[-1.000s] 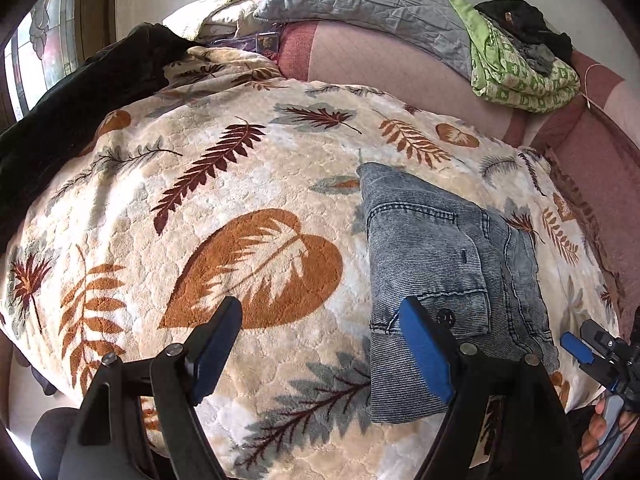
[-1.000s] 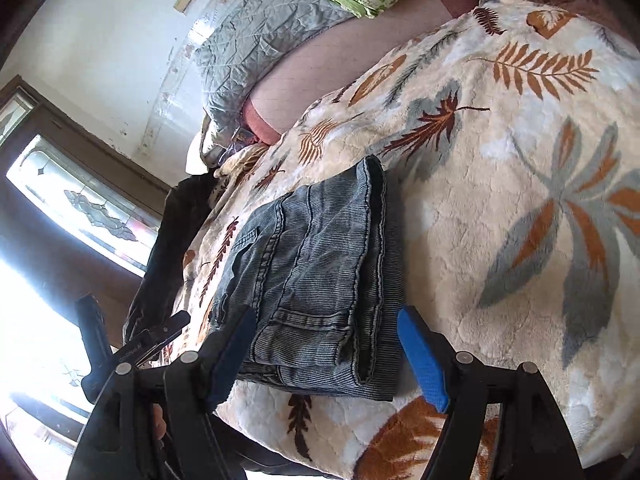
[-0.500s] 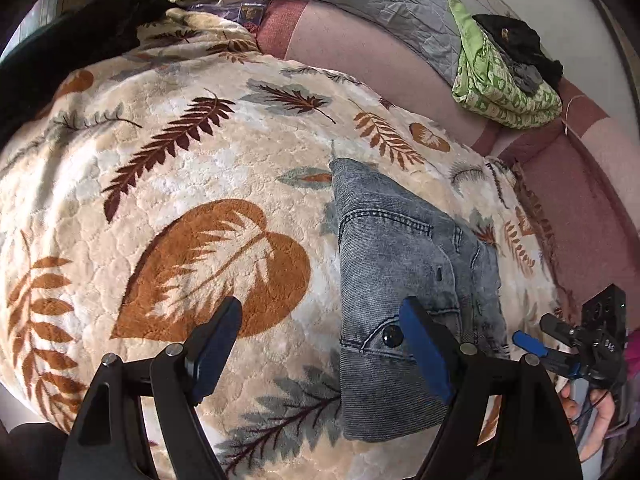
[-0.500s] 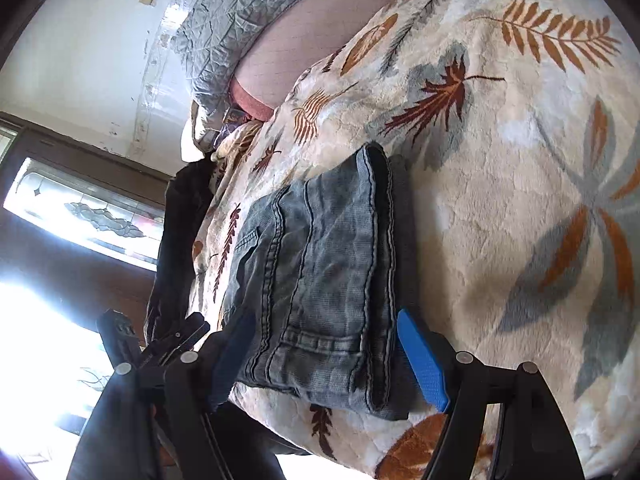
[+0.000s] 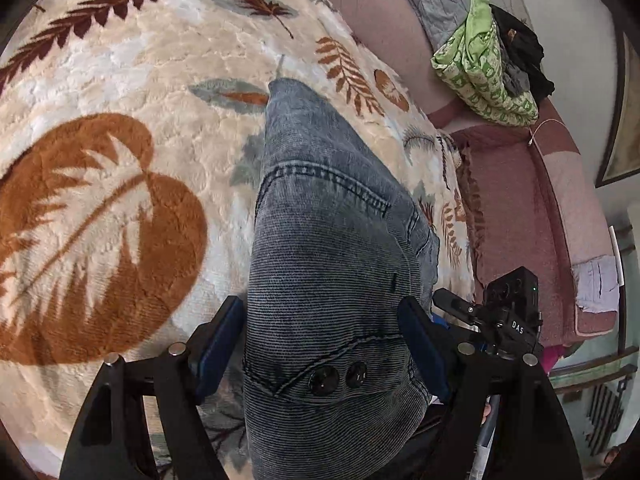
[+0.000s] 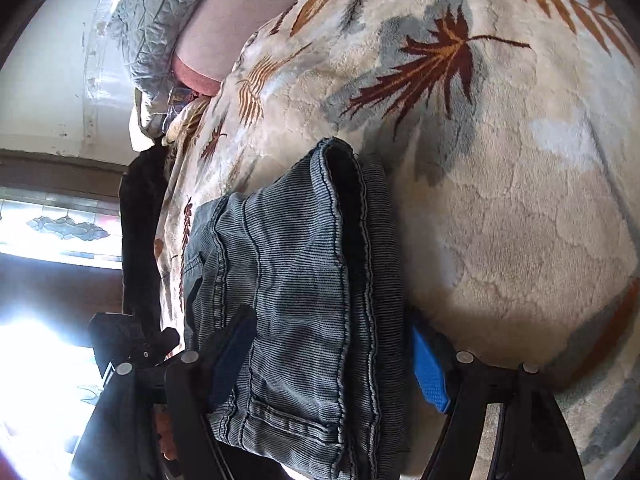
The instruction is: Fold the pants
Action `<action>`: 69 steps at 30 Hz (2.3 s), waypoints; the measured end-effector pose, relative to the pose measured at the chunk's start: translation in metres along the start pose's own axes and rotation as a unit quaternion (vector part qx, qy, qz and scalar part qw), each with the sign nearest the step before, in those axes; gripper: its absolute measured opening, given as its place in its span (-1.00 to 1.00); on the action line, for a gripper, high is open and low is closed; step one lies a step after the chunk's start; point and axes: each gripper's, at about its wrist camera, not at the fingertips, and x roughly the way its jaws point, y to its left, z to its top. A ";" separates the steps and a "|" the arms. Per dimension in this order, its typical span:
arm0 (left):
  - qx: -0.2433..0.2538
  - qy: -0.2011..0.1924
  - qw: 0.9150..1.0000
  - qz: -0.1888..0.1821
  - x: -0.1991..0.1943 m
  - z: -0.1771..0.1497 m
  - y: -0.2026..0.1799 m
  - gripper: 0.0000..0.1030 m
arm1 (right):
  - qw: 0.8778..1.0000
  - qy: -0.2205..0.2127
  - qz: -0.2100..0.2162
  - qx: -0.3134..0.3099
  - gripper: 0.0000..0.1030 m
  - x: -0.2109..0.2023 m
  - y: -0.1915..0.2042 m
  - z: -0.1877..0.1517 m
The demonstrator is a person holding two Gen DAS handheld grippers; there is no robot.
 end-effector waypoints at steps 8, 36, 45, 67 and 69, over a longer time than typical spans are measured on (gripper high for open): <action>0.032 -0.007 0.998 0.051 -0.001 -0.001 -0.007 -0.42 | 0.997 -0.007 -0.055 -0.060 -0.69 0.000 0.025 -0.008; 0.174 -0.135 0.970 0.102 -0.037 0.038 -0.083 -0.55 | 0.974 -0.087 -0.087 -0.188 -0.76 -0.041 0.114 0.040; 0.135 -0.105 0.973 0.157 -0.002 0.044 -0.046 -0.36 | 0.980 -0.061 -0.102 -0.158 -0.68 0.016 0.081 0.045; 0.196 -0.183 0.915 0.302 -0.049 -0.038 -0.079 0.33 | 0.932 -0.138 -0.224 -0.249 0.18 -0.024 0.122 -0.066; 0.201 -0.207 0.909 0.301 -0.064 -0.049 -0.090 0.37 | 0.925 -0.178 -0.215 -0.259 0.50 -0.048 0.130 -0.085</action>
